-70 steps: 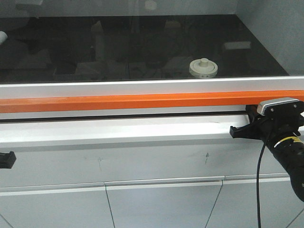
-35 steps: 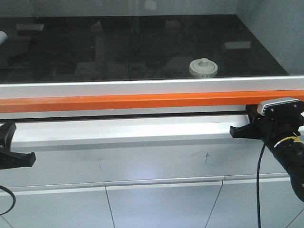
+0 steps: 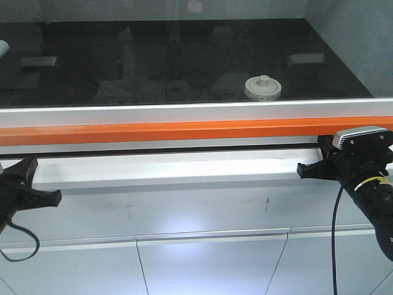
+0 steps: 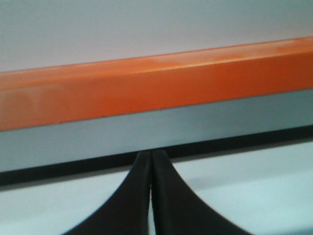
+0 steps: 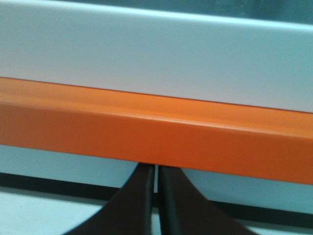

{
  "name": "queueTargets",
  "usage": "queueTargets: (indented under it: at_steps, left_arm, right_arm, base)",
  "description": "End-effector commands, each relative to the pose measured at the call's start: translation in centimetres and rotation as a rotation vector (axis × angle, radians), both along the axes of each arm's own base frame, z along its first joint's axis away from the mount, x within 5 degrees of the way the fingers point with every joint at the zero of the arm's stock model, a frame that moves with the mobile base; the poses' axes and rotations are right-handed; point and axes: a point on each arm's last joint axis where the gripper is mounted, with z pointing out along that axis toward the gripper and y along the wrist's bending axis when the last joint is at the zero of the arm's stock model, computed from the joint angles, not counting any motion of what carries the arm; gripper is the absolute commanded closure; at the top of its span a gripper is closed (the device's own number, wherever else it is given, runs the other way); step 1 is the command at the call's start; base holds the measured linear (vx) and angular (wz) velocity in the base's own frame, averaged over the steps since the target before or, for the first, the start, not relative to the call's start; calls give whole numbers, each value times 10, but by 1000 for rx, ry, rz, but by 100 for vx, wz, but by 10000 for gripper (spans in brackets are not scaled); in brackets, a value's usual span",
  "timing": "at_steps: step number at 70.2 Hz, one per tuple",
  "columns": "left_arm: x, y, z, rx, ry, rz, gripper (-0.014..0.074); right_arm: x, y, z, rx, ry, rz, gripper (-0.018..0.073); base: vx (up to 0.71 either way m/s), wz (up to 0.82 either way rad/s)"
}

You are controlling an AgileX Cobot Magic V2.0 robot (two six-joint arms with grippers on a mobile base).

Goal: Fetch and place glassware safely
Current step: 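Hook both grippers under the orange handle of the sash, then lift the sash upward with both grippers to open the hood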

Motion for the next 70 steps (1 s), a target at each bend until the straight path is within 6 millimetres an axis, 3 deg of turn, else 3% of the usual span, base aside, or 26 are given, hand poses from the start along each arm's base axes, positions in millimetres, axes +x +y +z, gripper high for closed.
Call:
queueTargets:
  at_steps: [1,30,57,70]
  left_arm:
    - [13,1,18,-5,-120,8,603]
    - [44,2,31,-1,-174,9,603]
    - [38,2,56,-1,-270,9,603]
    - [33,1,72,1,-314,9,603]
  right_arm:
    - [4,2,26,12,-167,14,560]
    - [4,2,26,11,-163,14,560]
    - [4,2,30,15,-193,16,560]
    - [2,2,41,14,-227,16,560]
  base:
    - [0,0]
    - [0,0]
    - [0,0]
    - [0,0]
